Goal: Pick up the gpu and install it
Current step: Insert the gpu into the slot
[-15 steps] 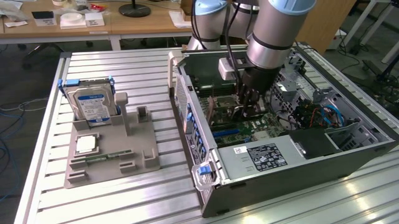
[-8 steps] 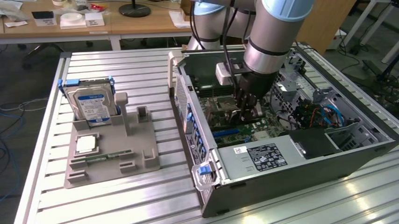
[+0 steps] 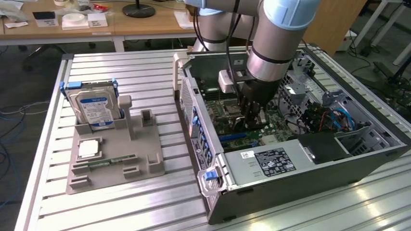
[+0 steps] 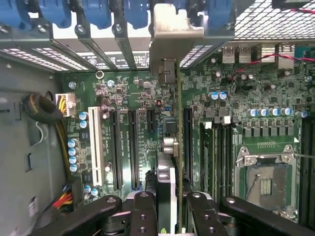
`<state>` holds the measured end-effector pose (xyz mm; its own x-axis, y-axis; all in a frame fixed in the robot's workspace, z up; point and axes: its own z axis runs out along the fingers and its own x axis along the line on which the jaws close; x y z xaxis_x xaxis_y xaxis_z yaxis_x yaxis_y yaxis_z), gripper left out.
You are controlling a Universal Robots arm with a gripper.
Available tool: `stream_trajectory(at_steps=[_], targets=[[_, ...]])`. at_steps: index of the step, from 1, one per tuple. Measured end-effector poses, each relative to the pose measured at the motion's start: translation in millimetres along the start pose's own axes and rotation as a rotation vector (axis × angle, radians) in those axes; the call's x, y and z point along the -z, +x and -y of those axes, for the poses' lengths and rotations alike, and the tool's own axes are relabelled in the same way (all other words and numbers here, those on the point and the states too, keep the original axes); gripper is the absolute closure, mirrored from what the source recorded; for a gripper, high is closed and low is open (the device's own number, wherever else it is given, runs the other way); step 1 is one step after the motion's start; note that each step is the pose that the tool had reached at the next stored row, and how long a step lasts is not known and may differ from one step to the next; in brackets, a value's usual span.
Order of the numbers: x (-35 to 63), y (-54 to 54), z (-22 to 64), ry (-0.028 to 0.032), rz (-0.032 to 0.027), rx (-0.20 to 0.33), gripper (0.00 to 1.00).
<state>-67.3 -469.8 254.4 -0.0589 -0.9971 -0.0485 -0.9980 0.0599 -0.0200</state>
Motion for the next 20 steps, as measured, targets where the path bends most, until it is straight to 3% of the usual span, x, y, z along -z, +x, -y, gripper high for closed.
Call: stream_trajectory(at_steps=[5,20], targets=[[-7.0,0.4,-2.1,0.0000,-0.0001,0.000,0.72],[-8.8,-1.2,-4.5,0.0000,-0.0002,0.000,0.72]])
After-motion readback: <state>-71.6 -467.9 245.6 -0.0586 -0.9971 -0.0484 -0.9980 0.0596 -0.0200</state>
